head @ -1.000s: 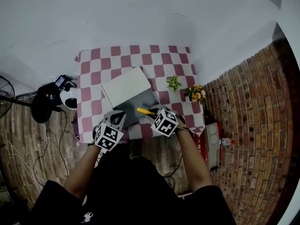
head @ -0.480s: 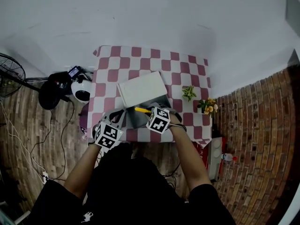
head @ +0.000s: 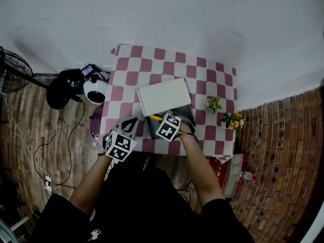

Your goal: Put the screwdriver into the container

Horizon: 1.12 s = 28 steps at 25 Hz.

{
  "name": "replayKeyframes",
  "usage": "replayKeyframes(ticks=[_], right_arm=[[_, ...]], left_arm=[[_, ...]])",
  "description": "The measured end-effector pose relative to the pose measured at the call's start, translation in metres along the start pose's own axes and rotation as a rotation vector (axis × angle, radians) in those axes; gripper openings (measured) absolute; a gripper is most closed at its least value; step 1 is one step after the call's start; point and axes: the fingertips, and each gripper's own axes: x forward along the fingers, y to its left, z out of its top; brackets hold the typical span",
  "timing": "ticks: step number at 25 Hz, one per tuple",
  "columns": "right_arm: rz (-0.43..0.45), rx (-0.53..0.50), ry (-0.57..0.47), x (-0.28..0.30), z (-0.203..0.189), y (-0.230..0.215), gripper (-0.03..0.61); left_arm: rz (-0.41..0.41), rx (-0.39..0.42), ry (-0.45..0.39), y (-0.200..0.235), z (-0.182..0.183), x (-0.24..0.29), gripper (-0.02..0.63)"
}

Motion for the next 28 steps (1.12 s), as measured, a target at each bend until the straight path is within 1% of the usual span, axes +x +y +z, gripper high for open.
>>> replayKeyframes(ticks=[2, 6, 9, 10, 14, 17, 21, 22, 28], right_arm=[[0.014, 0.042, 0.002, 0.005, 0.002, 0.002, 0.077], [0.035, 0.089, -0.011, 0.01, 0.007, 0.008, 0.077], [0.045, 0.149, -0.074, 0.005, 0.016, 0.008, 0.08], [0.048, 0.175, -0.103, 0.001, 0.018, 0.008, 0.09], [0.054, 0.304, -0.211, -0.025, 0.014, 0.004, 0.098], [0.01, 0.393, -0.318, -0.054, 0.01, -0.002, 0.095], [-0.086, 0.484, -0.471, -0.098, 0.002, -0.006, 0.012], [-0.115, 0.501, -0.513, -0.11, 0.0, -0.005, 0.002], [-0.256, 0.586, -0.761, -0.186, -0.011, 0.011, 0.002]], left_arm=[[0.004, -0.005, 0.002, 0.001, -0.001, 0.0, 0.003], [0.005, -0.008, 0.009, -0.001, -0.006, 0.0, 0.003], [0.007, -0.013, 0.004, -0.003, -0.007, -0.002, 0.003], [0.008, -0.013, 0.0, -0.004, -0.006, -0.003, 0.003], [0.015, -0.028, -0.034, -0.01, 0.001, -0.009, 0.003], [0.017, -0.05, -0.079, -0.014, 0.011, -0.018, 0.003], [0.027, -0.049, -0.138, -0.022, 0.033, -0.033, 0.003], [0.033, -0.043, -0.154, -0.026, 0.038, -0.037, 0.003], [0.075, -0.018, -0.258, -0.047, 0.072, -0.071, 0.003]])
